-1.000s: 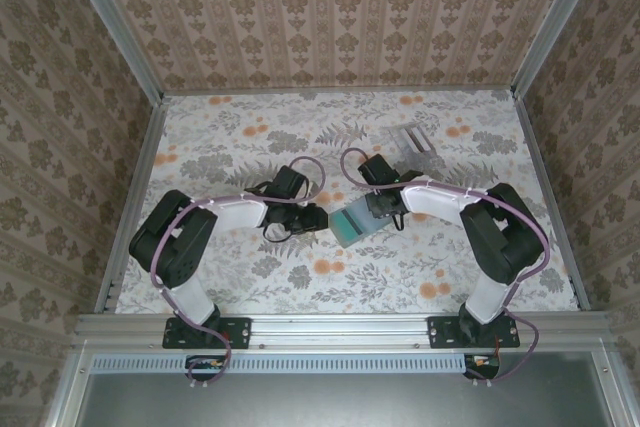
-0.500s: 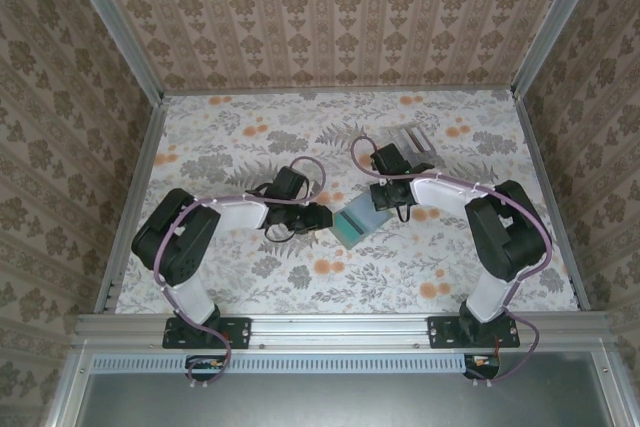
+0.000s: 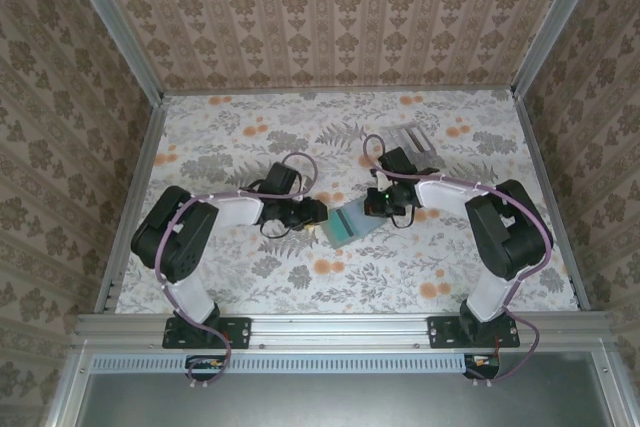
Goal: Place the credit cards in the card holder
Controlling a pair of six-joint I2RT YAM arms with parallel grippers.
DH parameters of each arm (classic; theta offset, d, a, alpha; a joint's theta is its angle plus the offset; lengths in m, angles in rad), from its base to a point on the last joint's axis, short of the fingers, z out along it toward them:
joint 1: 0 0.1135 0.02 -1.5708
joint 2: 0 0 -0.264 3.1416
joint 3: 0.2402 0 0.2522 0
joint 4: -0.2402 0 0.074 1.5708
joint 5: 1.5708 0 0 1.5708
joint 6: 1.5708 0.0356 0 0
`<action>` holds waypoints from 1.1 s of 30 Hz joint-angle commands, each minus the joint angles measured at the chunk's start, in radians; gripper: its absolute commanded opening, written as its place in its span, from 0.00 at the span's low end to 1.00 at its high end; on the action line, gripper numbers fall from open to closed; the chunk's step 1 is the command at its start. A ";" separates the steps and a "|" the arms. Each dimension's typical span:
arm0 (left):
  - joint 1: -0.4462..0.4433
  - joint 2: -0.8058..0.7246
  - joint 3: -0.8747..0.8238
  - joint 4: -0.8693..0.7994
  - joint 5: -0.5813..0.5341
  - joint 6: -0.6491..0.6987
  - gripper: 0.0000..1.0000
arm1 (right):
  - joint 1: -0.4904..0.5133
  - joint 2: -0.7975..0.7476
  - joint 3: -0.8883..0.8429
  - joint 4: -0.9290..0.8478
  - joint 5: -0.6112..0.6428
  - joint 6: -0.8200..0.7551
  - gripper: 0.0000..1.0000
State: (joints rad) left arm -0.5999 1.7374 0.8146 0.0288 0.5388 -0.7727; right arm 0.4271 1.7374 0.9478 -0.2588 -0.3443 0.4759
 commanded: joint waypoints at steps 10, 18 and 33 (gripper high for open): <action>0.016 -0.118 0.036 -0.053 0.033 0.011 0.34 | 0.039 -0.001 -0.121 0.300 -0.224 0.232 0.00; 0.001 -0.103 0.041 -0.024 0.039 -0.013 0.37 | 0.030 -0.104 -0.123 0.212 -0.108 0.154 0.00; -0.038 -0.137 -0.046 -0.099 -0.053 -0.029 0.44 | 0.040 -0.108 0.063 -0.177 0.336 -0.209 0.68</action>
State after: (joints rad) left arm -0.6197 1.6161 0.7914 -0.0761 0.5125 -0.7761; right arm 0.4576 1.5784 0.9619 -0.3496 -0.1158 0.3576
